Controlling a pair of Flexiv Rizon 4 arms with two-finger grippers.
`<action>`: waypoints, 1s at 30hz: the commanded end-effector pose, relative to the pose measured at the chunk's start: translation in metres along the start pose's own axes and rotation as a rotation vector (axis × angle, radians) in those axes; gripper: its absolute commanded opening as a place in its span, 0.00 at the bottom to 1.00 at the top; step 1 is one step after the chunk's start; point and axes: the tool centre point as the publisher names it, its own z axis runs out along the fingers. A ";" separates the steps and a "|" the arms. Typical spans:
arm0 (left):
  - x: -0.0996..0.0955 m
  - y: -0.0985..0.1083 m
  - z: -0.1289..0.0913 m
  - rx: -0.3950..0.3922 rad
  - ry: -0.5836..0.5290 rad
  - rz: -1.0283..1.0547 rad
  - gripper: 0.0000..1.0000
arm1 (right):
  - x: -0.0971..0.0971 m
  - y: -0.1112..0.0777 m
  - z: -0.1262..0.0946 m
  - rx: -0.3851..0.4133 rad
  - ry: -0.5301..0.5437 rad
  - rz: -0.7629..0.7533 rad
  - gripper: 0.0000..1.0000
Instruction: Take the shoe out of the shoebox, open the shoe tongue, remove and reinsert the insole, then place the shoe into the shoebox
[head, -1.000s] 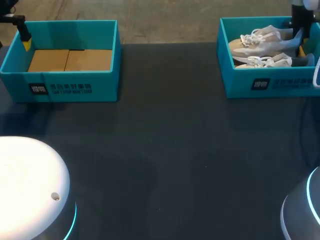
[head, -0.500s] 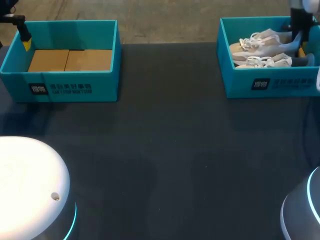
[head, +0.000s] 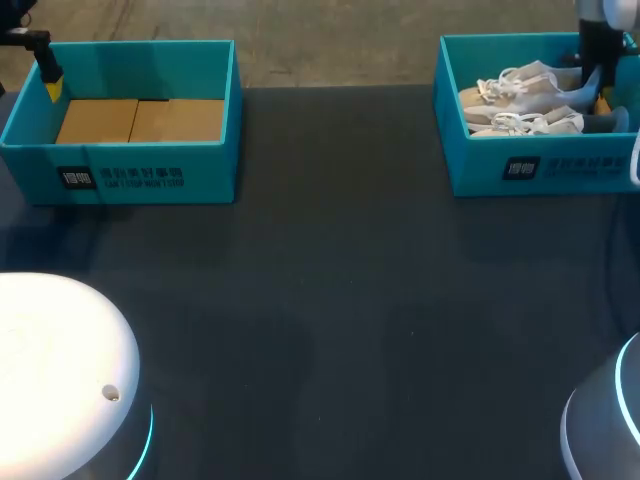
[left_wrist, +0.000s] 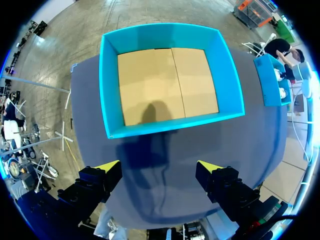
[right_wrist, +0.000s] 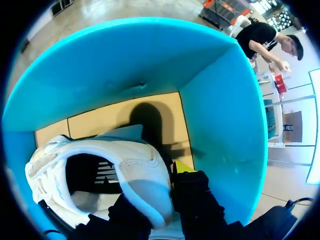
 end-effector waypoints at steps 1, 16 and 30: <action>0.000 0.002 0.000 0.003 -0.002 0.000 1.00 | 0.004 -0.001 0.003 0.003 0.017 -0.005 0.00; 0.000 0.002 0.000 0.003 -0.002 0.000 1.00 | 0.003 0.004 0.004 0.009 0.057 -0.003 0.00; 0.000 0.002 0.000 0.003 -0.002 0.000 1.00 | 0.001 0.006 0.016 0.014 0.104 -0.020 0.00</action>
